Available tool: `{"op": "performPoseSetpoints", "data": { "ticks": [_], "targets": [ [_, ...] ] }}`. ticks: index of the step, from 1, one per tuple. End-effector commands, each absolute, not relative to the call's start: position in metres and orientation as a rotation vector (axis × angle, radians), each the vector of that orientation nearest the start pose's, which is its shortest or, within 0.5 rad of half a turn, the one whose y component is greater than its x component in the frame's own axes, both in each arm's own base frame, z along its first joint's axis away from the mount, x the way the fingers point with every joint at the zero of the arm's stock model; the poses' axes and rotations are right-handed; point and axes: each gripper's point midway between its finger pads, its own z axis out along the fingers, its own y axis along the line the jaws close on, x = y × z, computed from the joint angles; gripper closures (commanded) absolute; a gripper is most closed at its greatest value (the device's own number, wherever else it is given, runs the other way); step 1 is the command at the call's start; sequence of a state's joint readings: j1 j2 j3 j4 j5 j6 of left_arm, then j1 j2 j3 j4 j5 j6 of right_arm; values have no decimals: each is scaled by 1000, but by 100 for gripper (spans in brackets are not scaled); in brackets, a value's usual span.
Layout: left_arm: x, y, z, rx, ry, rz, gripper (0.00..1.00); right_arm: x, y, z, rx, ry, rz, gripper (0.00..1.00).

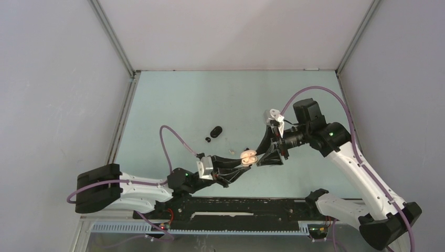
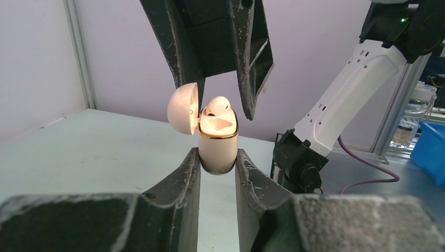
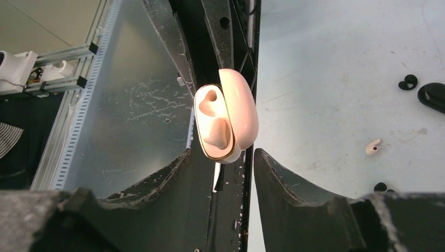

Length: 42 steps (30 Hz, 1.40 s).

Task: Insert the wireless bluetooth earbuds into the charging case
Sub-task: Place the earbud in the charging case, then pick up the earbud from the center of the board.

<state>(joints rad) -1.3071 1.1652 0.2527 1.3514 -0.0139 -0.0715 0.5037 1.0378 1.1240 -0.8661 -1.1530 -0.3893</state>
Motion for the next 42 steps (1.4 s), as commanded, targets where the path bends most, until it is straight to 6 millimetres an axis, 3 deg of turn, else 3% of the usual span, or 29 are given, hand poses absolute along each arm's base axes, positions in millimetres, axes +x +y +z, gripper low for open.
{"op": "performPoseSetpoints", "data": {
  "ticks": [1, 11, 17, 23, 28, 35, 42],
  "targets": [
    [94, -342, 302, 599, 922, -1248, 100, 106, 239, 289, -1389, 1569, 1440, 52],
    [93, -346, 305, 584, 905, -1276, 100, 106, 239, 288, -1356, 1581, 1477, 59],
    [97, -347, 305, 554, 923, -1282, 99, 104, 240, 292, -1353, 1563, 1505, 72],
    [103, -346, 304, 511, 954, -1285, 71, 104, 238, 286, -1360, 1567, 1490, 74],
    [104, -353, 300, 518, 978, -1295, 64, 105, 238, 283, -1362, 1572, 1469, 74],
    [105, -365, 295, 563, 1027, -1284, 64, 106, 237, 279, -1368, 1582, 1447, 74],
    [107, -364, 291, 555, 1045, -1282, 74, 108, 237, 280, -1361, 1584, 1442, 74]
  ]
}}
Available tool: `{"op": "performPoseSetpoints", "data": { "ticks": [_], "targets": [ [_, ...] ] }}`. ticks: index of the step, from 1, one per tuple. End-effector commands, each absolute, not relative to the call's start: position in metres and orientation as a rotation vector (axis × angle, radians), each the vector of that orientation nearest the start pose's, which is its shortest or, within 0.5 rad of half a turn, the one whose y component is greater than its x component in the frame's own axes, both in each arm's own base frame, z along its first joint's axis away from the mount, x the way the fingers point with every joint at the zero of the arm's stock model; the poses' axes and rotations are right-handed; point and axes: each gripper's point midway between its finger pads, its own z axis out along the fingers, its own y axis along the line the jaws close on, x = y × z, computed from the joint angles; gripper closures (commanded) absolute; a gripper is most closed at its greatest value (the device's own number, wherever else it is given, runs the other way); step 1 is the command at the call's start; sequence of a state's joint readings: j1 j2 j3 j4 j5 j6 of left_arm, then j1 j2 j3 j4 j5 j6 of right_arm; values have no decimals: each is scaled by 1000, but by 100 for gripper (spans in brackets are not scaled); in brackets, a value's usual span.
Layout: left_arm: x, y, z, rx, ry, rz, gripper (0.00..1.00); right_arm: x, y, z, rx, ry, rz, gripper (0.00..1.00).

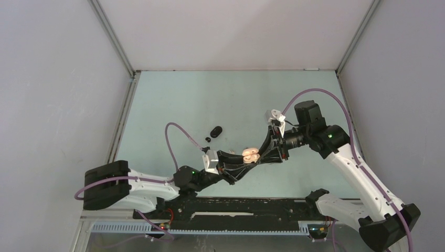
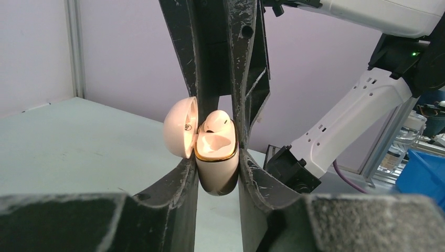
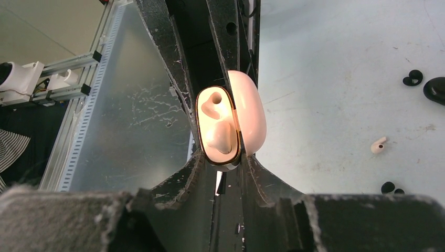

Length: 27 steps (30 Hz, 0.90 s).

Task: Insert the wireless bluetooth earbuds into the charging case
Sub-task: Pick up the earbud from the center of the board.

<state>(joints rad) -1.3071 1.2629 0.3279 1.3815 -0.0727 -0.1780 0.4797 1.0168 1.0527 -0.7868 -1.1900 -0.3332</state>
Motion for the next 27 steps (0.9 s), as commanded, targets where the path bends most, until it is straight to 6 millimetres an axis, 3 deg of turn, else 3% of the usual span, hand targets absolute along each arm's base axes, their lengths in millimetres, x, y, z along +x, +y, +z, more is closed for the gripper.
{"op": "performPoseSetpoints", "data": {
  "ticks": [1, 3, 6, 11, 17, 27],
  "targets": [
    [107, -364, 290, 552, 1051, -1288, 78, 108, 237, 280, -1360, 1585, 1442, 73],
    [107, -365, 288, 549, 1062, -1302, 87, 108, 236, 280, -1358, 1589, 1441, 69],
    [107, -364, 281, 560, 1076, -1301, 100, 108, 236, 280, -1344, 1603, 1446, 53],
    [105, -361, 269, 622, 1082, -1262, 100, 107, 236, 285, -1317, 1614, 1483, 34],
    [91, -363, 256, 774, 1040, -1225, 100, 122, 239, 285, -1248, 1676, 1481, 32],
    [85, -362, 254, 816, 1017, -1233, 100, 145, 242, 272, -1182, 1763, 1406, 32]
  ]
}}
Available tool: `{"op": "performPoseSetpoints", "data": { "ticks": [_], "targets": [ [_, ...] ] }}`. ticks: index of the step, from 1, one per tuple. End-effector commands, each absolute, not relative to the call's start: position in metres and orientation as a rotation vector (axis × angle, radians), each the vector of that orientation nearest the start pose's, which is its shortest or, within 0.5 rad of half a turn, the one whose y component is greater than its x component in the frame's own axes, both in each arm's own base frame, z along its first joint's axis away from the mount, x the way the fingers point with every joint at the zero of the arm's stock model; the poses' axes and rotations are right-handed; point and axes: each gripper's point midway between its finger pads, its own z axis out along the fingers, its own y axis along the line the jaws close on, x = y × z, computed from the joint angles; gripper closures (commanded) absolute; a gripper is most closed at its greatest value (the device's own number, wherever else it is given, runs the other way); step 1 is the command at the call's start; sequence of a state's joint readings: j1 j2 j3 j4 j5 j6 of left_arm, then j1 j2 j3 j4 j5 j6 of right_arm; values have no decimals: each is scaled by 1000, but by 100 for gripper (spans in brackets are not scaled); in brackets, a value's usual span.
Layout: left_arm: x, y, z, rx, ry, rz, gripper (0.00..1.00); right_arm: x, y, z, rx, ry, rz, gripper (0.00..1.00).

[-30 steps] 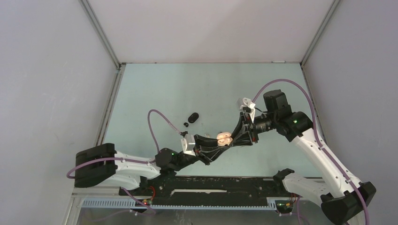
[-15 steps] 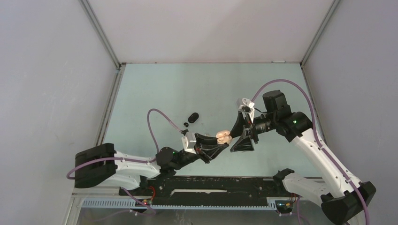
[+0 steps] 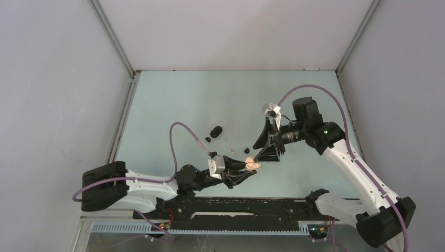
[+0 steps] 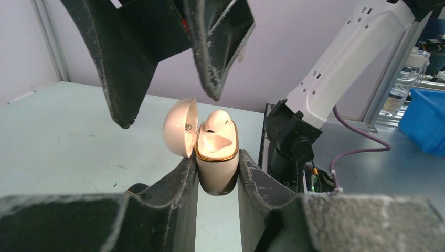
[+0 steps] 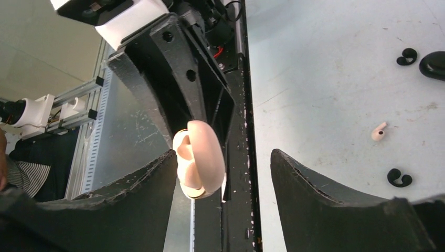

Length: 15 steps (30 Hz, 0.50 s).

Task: Insert the wireless bluetooth earbuds into the charging case
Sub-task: Pick up the earbud from the center of the board.

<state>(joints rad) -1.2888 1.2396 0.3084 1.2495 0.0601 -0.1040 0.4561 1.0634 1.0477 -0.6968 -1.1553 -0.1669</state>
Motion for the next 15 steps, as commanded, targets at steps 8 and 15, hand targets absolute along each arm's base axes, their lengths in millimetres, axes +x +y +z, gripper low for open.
{"op": "performPoseSetpoints", "data": {
  "ticks": [8, 15],
  "targets": [
    [101, -345, 241, 725, 1097, -1171, 100, 172, 231, 316, -1118, 1656, 1388, 32],
    [119, -305, 226, 594, 1172, -1091, 100, 238, 221, 221, -1184, 1924, 1032, 59]
  ]
}}
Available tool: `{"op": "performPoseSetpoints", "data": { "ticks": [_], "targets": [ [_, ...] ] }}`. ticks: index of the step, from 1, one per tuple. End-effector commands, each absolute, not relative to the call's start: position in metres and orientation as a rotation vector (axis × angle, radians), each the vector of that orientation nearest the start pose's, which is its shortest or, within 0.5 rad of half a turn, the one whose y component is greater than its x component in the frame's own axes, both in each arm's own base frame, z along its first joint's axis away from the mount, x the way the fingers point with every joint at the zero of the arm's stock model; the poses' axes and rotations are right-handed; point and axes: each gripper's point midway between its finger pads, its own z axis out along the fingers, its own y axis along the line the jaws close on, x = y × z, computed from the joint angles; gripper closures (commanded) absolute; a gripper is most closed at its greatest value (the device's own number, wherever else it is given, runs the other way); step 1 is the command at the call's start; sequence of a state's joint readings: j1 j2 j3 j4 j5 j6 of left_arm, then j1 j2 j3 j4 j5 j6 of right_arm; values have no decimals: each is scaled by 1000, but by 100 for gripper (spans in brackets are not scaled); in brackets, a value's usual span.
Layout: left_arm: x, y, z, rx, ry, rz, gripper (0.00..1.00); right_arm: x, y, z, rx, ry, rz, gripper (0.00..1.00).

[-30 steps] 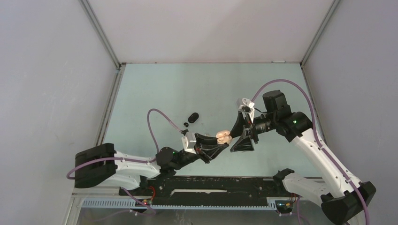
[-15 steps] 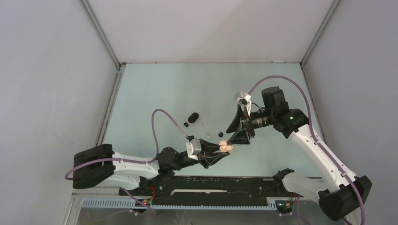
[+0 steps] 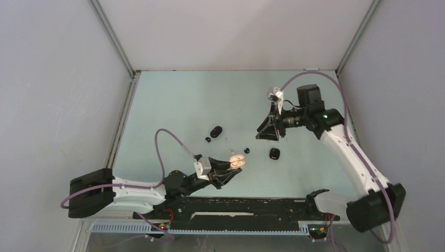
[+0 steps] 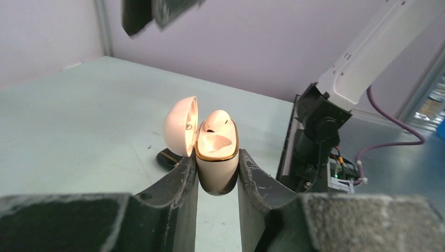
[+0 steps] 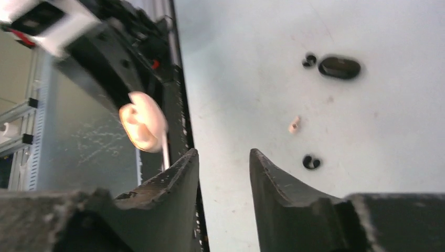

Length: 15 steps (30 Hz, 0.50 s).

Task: Insert the wireless bluetooth earbuds into the charging case
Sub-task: Pick up the earbud from the center of the board.

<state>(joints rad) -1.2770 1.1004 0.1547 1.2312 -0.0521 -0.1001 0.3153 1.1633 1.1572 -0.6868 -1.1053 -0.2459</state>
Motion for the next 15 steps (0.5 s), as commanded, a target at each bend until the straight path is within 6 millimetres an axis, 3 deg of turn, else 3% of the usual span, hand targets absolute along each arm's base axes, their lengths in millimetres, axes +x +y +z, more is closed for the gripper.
{"op": "performPoseSetpoints", "data": {
  "ticks": [1, 5, 11, 15],
  "targets": [
    [121, -299, 224, 577, 1181, -1081, 100, 249, 222, 204, -1182, 1981, 993, 62],
    [127, -273, 219, 505, 1212, -1037, 100, 267, 242, 152, -1288, 2030, 973, 69],
    [138, -247, 206, 469, 1268, -920, 100, 308, 271, 111, -1468, 1898, 719, 68],
    [140, -240, 207, 459, 1267, -895, 100, 327, 287, 83, -1555, 1913, 628, 67]
  ]
}}
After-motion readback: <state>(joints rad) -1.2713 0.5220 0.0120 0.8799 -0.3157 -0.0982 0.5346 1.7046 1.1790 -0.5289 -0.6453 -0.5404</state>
